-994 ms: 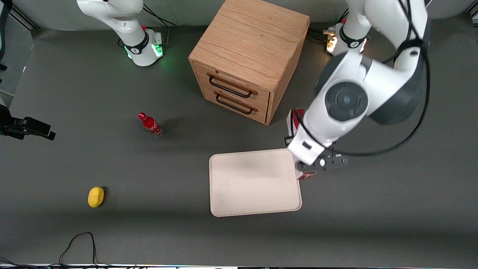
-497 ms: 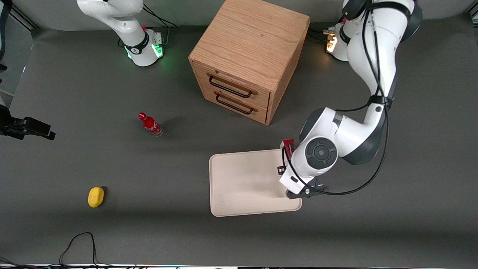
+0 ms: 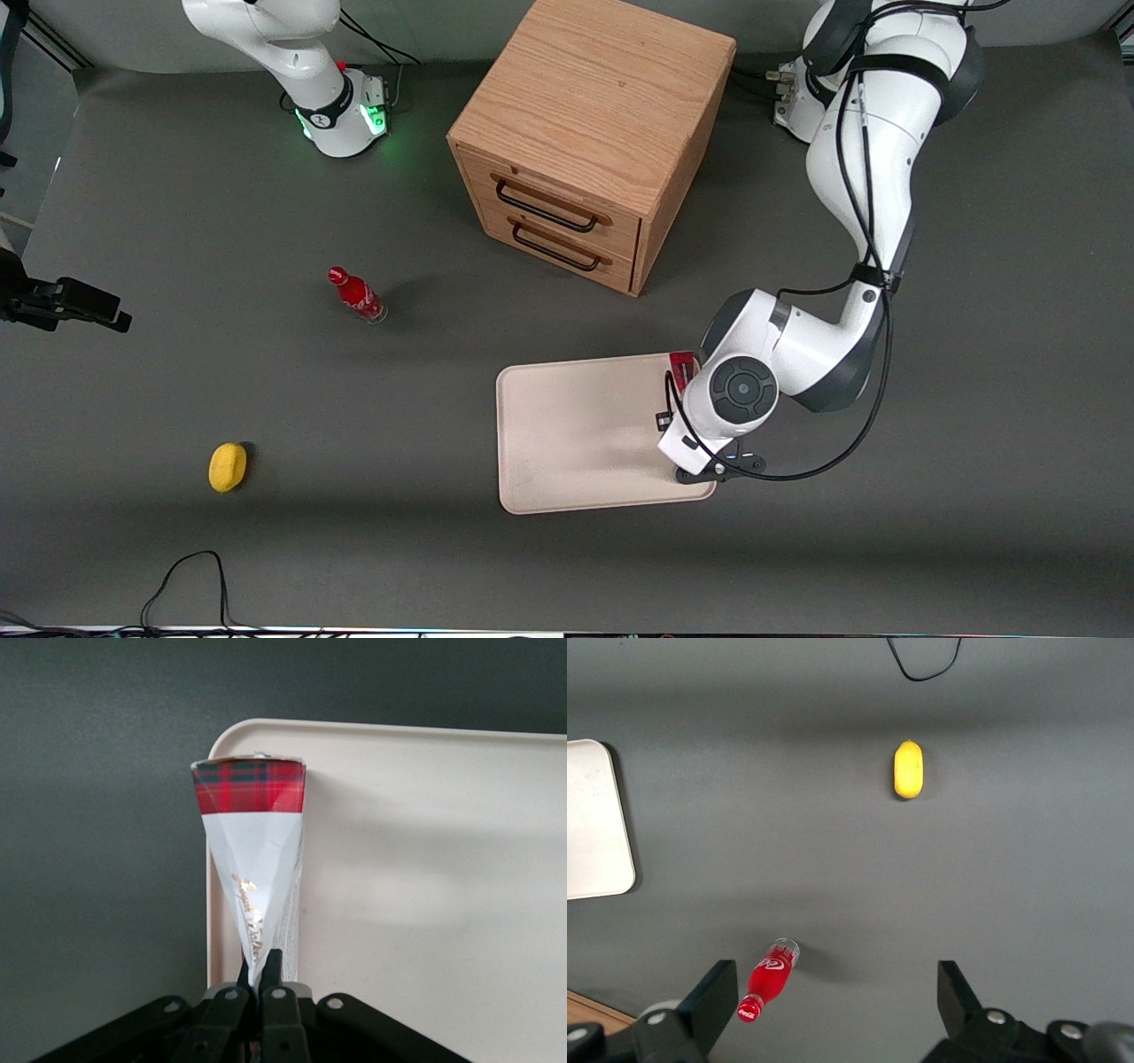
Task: Place red cookie box on tray
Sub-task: 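Lower the box onto the tray and open the left gripper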
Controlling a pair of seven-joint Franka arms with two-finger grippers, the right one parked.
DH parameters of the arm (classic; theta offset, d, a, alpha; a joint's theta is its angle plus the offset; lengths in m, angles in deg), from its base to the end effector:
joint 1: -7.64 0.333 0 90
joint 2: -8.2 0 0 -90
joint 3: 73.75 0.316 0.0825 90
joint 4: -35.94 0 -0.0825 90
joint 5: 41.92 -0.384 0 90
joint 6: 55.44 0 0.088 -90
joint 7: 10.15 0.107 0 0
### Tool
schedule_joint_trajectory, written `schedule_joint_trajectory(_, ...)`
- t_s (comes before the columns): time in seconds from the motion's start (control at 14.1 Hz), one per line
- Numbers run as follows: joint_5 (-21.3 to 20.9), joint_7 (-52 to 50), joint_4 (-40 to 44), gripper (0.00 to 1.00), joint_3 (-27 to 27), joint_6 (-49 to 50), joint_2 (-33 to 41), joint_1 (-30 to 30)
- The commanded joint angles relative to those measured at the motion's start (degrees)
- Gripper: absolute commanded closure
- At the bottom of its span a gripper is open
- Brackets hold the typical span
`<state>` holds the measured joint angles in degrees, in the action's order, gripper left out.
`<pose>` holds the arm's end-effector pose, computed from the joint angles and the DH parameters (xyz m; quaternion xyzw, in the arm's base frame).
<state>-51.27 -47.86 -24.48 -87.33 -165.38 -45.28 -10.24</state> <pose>0.6910 -0.3380 0.2720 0.9971 0.0692 -0.0310 0.0030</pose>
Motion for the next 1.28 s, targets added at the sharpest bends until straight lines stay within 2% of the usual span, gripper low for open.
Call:
schedule_joint_trajectory(0.0,-1.8,0.5,0.0,1.00,0.5,-1.1,-0.2,-0.5)
schedule_joint_trajectory(0.07,-2.1,0.5,0.0,0.44,0.5,-1.1,-0.3,-0.5)
schedule_joint_trajectory(0.14,-2.2,0.4,-0.4,0.00,0.5,-1.0,-0.2,-0.5)
schedule_joint_trajectory(0.43,-2.4,0.4,-0.5,0.00,0.5,0.6,1.7,-0.4)
schedule_joint_trajectory(0.64,-1.9,0.5,-0.2,0.00,0.1,7.7,5.9,-0.3)
schedule_joint_trajectory(0.92,-1.1,1.0,-0.6,0.00,-1.3,19.7,17.9,-0.1)
schedule_joint_trajectory(1.07,2.0,1.1,-0.8,0.00,-1.0,25.4,24.5,0.6)
schedule_joint_trajectory(1.21,3.6,4.2,-2.5,0.00,-1.1,29.2,30.0,4.1)
